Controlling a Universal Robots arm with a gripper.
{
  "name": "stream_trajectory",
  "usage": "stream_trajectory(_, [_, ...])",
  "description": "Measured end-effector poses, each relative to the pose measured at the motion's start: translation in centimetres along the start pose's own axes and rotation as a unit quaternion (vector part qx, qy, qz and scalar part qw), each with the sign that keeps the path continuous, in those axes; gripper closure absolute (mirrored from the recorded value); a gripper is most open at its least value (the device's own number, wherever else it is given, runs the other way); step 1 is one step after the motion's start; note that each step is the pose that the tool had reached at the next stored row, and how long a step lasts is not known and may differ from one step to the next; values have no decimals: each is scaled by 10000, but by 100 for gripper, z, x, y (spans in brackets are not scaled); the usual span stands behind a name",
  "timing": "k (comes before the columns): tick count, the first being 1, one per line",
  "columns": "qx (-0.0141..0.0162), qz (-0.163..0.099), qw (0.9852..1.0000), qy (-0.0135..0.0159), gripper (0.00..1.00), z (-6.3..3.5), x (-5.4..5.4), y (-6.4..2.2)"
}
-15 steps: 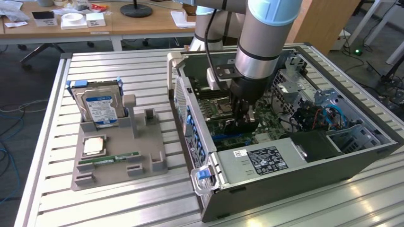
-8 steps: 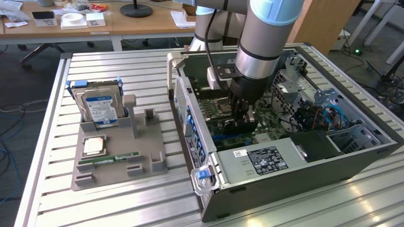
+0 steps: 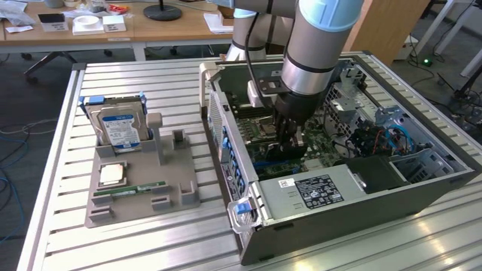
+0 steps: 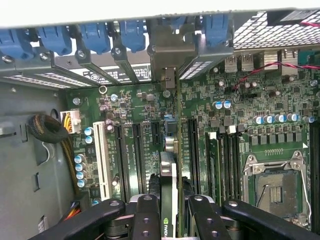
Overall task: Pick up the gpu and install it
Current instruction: 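Insert the gpu into the slot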
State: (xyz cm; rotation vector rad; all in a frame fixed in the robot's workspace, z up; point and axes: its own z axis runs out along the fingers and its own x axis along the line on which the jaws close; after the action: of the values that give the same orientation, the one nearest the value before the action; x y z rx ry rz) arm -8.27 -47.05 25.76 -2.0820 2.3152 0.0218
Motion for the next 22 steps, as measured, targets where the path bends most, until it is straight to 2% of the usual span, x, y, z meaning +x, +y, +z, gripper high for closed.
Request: stream_trajectory(22, [-1,-70,10000,-1,73,6,-8,-12])
